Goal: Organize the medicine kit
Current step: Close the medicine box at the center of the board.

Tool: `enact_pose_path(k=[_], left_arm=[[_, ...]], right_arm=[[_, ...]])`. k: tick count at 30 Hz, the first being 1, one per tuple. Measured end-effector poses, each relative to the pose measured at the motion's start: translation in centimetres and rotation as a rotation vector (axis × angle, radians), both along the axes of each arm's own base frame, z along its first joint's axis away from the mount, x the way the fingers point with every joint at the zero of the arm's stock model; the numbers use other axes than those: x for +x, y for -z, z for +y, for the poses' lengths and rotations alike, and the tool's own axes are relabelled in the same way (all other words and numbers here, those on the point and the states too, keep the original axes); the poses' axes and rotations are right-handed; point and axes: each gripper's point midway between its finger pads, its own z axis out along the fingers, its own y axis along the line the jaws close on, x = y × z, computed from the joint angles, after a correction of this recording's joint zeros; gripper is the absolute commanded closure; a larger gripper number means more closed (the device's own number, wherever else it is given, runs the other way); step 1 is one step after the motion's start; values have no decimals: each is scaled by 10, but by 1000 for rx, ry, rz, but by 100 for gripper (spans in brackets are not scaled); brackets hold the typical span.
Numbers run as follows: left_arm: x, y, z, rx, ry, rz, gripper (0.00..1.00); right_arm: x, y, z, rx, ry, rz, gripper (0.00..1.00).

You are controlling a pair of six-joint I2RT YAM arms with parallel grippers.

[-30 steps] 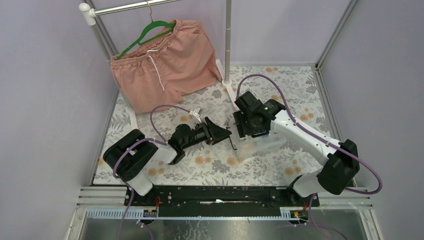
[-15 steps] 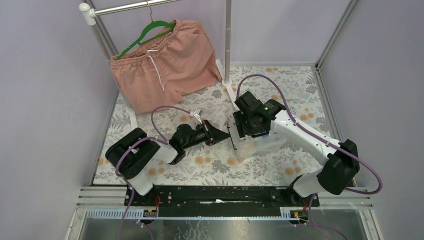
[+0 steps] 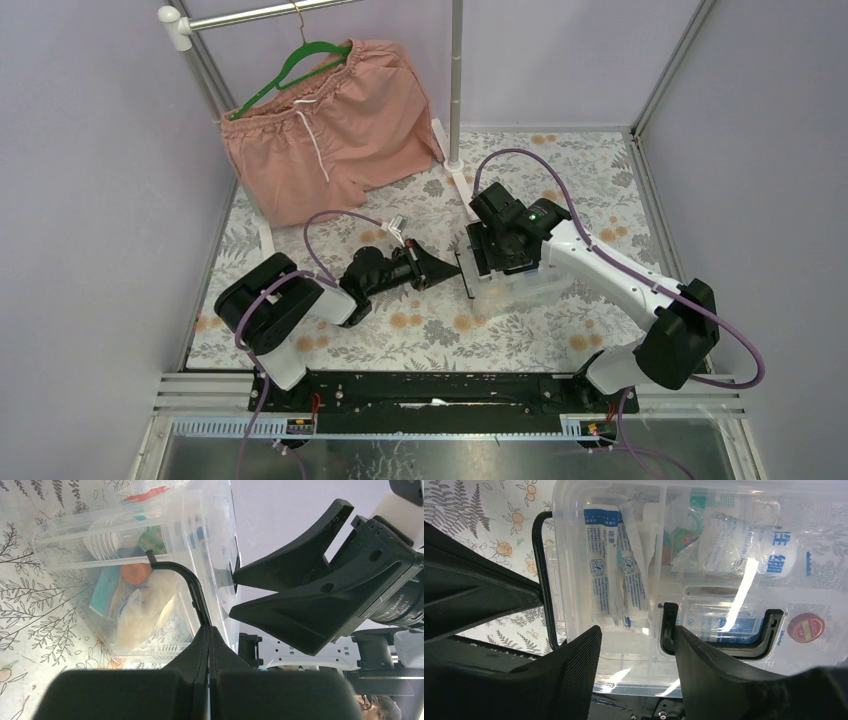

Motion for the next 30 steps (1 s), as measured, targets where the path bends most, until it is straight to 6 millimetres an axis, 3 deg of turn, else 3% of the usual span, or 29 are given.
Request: enact_pose_path(k=[30], left_arm=[[10, -1, -10, -4, 14, -4, 100]], right_arm=[[6, 6, -9, -85, 12, -40, 43]])
